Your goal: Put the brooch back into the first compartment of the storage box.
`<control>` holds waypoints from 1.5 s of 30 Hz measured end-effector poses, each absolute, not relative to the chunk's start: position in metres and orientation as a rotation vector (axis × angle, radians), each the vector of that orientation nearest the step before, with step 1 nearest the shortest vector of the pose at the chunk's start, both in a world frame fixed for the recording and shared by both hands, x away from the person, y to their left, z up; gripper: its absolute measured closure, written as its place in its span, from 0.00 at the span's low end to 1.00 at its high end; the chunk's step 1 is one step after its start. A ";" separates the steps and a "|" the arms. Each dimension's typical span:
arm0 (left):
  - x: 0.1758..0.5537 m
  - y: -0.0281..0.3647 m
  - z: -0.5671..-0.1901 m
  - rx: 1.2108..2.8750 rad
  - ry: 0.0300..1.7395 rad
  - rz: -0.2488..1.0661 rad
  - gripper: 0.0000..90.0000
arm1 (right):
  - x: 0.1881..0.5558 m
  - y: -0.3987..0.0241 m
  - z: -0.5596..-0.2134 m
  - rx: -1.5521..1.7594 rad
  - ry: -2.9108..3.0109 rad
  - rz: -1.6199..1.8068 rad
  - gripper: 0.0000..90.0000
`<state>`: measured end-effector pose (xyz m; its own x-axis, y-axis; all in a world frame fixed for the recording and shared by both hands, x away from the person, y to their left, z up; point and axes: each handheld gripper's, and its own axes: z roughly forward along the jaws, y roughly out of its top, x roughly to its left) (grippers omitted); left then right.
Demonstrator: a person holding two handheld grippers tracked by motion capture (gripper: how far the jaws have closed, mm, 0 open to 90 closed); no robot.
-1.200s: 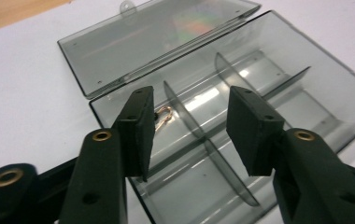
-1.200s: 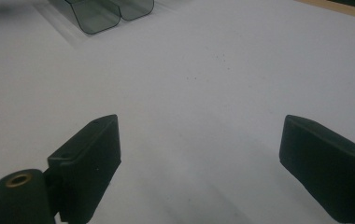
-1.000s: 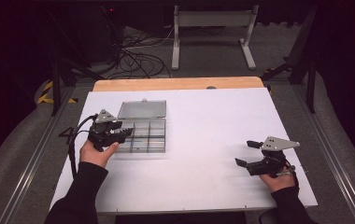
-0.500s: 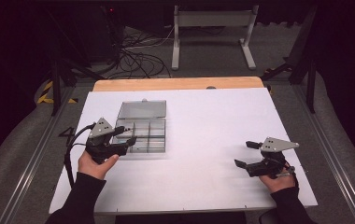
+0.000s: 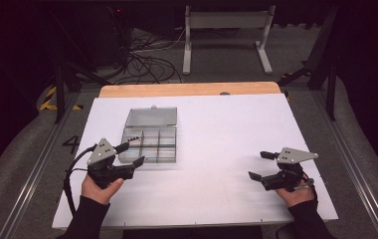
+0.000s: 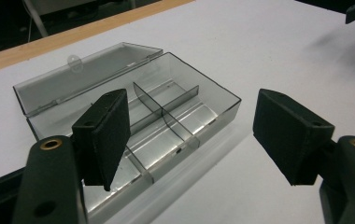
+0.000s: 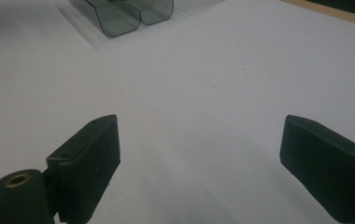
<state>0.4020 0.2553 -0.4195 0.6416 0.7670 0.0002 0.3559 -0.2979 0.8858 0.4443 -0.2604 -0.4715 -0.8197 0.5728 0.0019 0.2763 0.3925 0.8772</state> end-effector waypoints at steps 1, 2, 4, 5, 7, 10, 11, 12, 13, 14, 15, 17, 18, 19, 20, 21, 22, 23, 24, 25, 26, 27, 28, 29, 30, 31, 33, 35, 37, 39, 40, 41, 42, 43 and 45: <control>0.401 0.256 -0.422 1.904 0.883 0.542 0.31 | 0.444 -0.260 -0.471 0.739 2.356 1.395 0.14; 0.400 0.257 -0.424 1.905 0.882 0.542 0.30 | 0.444 -0.260 -0.471 0.735 2.358 1.395 0.14; 0.398 0.259 -0.428 1.895 0.883 0.538 0.29 | 0.444 -0.259 -0.471 0.730 2.361 1.396 0.14; 0.397 0.260 -0.430 1.894 0.884 0.542 0.28 | 0.444 -0.259 -0.471 0.729 2.361 1.397 0.14; 0.395 0.263 -0.434 1.895 0.892 0.537 0.28 | 0.444 -0.259 -0.471 0.727 2.362 1.399 0.13; 0.393 0.267 -0.441 1.900 0.902 0.545 0.29 | 0.443 -0.259 -0.471 0.720 2.363 1.408 0.13; 0.392 0.269 -0.443 1.905 0.899 0.547 0.29 | 0.443 -0.259 -0.471 0.719 2.364 1.408 0.13; 0.392 0.270 -0.445 1.907 0.903 0.538 0.29 | 0.443 -0.259 -0.471 0.718 2.364 1.407 0.13; 0.391 0.271 -0.447 1.907 0.906 0.538 0.29 | 0.443 -0.258 -0.471 0.717 2.364 1.411 0.13; 0.390 0.273 -0.449 1.908 0.907 0.542 0.29 | 0.443 -0.258 -0.471 0.715 2.364 1.414 0.12; 0.390 0.274 -0.451 1.903 0.915 0.535 0.29 | 0.443 -0.258 -0.471 0.713 2.365 1.416 0.12; 0.389 0.277 -0.454 1.899 0.916 0.521 0.29 | 0.443 -0.258 -0.471 0.708 2.367 1.417 0.12; 0.389 0.278 -0.455 1.902 0.911 0.526 0.29 | 0.442 -0.258 -0.471 0.706 2.367 1.419 0.12; 0.388 0.279 -0.456 1.904 0.917 0.521 0.29 | 0.442 -0.258 -0.471 0.705 2.367 1.416 0.12; 0.387 0.280 -0.458 1.904 0.924 0.522 0.28 | 0.442 -0.258 -0.471 0.703 2.368 1.417 0.12; 0.387 0.280 -0.458 1.907 0.922 0.522 0.28 | 0.442 -0.258 -0.471 0.702 2.369 1.417 0.12; 0.386 0.280 -0.460 1.903 0.929 0.517 0.28 | 0.442 -0.258 -0.471 0.701 2.368 1.417 0.12; 0.385 0.281 -0.461 1.901 0.935 0.517 0.28 | 0.442 -0.258 -0.471 0.701 2.367 1.418 0.12; 0.385 0.282 -0.462 1.899 0.938 0.517 0.28 | 0.442 -0.258 -0.470 0.701 2.368 1.420 0.12; 0.384 0.283 -0.464 1.894 0.941 0.504 0.27 | 0.442 -0.258 -0.470 0.701 2.368 1.422 0.12; 0.384 0.284 -0.465 1.893 0.940 0.502 0.27 | 0.442 -0.258 -0.471 0.701 2.367 1.422 0.12; 0.383 0.285 -0.466 1.891 0.943 0.494 0.27 | 0.442 -0.258 -0.471 0.700 2.368 1.423 0.12; 0.382 0.286 -0.467 1.891 0.943 0.496 0.27 | 0.442 -0.259 -0.471 0.699 2.368 1.424 0.12; 0.381 0.287 -0.469 1.891 0.944 0.491 0.27 | 0.442 -0.259 -0.471 0.697 2.368 1.426 0.12; 0.380 0.287 -0.471 1.895 0.944 0.479 0.27 | 0.442 -0.259 -0.471 0.698 2.368 1.427 0.12; 0.380 0.287 -0.474 1.905 0.943 0.473 0.27 | 0.442 -0.259 -0.471 0.697 2.368 1.427 0.12; 0.381 0.286 -0.477 1.919 0.947 0.463 0.27 | 0.442 -0.259 -0.471 0.698 2.371 1.427 0.12; 0.384 0.287 -0.479 1.909 0.949 0.465 0.27 | 0.442 -0.259 -0.471 0.696 2.373 1.428 0.12; 0.387 0.287 -0.480 1.909 0.955 0.455 0.27 | 0.442 -0.258 -0.471 0.696 2.374 1.428 0.12; 0.388 0.288 -0.480 1.904 0.962 0.453 0.28 | 0.442 -0.258 -0.471 0.696 2.376 1.426 0.12; 0.388 0.289 -0.480 1.893 0.966 0.447 0.28 | 0.442 -0.258 -0.471 0.696 2.376 1.426 0.12; 0.388 0.290 -0.480 1.889 0.967 0.446 0.28 | 0.442 -0.258 -0.471 0.695 2.376 1.427 0.12; 0.388 0.290 -0.480 1.889 0.973 0.442 0.28 | 0.442 -0.258 -0.471 0.695 2.376 1.427 0.12; 0.388 0.291 -0.480 1.890 0.973 0.444 0.28 | 0.443 -0.258 -0.471 0.695 2.377 1.426 0.12; 0.388 0.291 -0.479 1.878 0.978 0.439 0.27 | 0.443 -0.257 -0.472 0.695 2.378 1.426 0.12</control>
